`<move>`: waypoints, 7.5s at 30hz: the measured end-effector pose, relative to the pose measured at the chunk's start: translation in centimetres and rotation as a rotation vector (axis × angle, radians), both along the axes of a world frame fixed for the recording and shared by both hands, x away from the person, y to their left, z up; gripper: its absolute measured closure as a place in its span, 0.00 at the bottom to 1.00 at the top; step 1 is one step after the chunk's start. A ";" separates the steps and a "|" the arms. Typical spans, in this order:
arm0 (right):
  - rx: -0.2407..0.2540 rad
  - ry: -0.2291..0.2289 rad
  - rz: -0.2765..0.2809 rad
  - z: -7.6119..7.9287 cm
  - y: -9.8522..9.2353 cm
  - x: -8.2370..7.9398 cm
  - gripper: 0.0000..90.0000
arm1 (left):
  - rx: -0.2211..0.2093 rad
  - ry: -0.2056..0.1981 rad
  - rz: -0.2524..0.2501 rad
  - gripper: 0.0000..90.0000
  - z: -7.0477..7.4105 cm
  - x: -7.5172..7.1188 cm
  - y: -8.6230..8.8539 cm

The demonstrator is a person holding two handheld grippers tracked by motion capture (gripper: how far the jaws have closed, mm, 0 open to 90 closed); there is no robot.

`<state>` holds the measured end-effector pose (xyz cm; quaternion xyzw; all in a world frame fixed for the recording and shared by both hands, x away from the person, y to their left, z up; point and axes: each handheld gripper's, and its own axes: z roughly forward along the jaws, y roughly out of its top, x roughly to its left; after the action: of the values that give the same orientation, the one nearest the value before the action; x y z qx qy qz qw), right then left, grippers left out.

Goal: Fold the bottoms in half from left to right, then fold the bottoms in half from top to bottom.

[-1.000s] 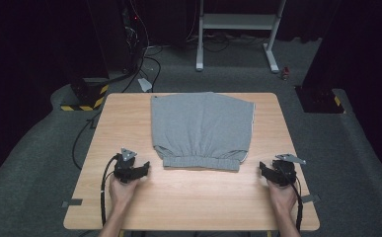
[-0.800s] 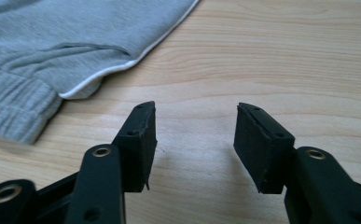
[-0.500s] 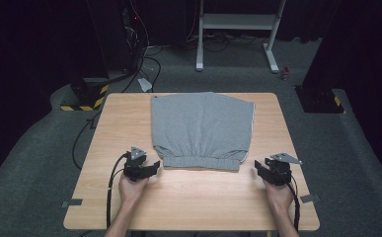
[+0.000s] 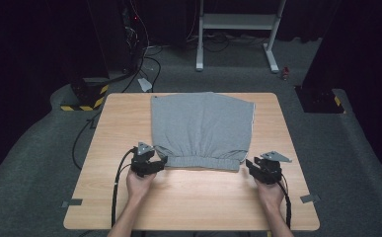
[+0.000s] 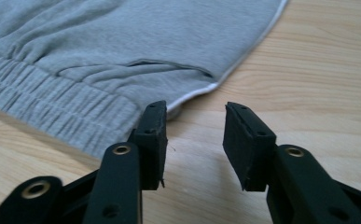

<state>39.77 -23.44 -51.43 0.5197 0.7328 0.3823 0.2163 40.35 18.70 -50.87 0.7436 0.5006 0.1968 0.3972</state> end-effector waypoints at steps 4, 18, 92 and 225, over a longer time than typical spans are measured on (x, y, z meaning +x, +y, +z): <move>-0.005 -0.013 0.043 0.3 1.2 0.2 0.71 | 0.023 -0.007 -0.017 0.42 0.2 0.4 -0.9; -0.041 0.002 0.079 0.2 4.9 2.1 0.67 | 0.063 0.008 -0.023 0.46 -0.2 1.8 -3.5; -0.088 0.025 0.180 -0.8 1.1 -4.7 0.57 | 0.105 -0.022 -0.134 0.46 -1.7 -5.2 -6.3; -0.221 -0.051 0.613 0.8 20.4 -10.5 0.87 | -0.038 0.134 0.141 0.95 2.2 10.0 0.5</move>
<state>29.30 -3.07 -50.58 0.2387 0.8864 0.3608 0.1645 50.31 19.21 -48.70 0.7105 0.5807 0.1645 0.3619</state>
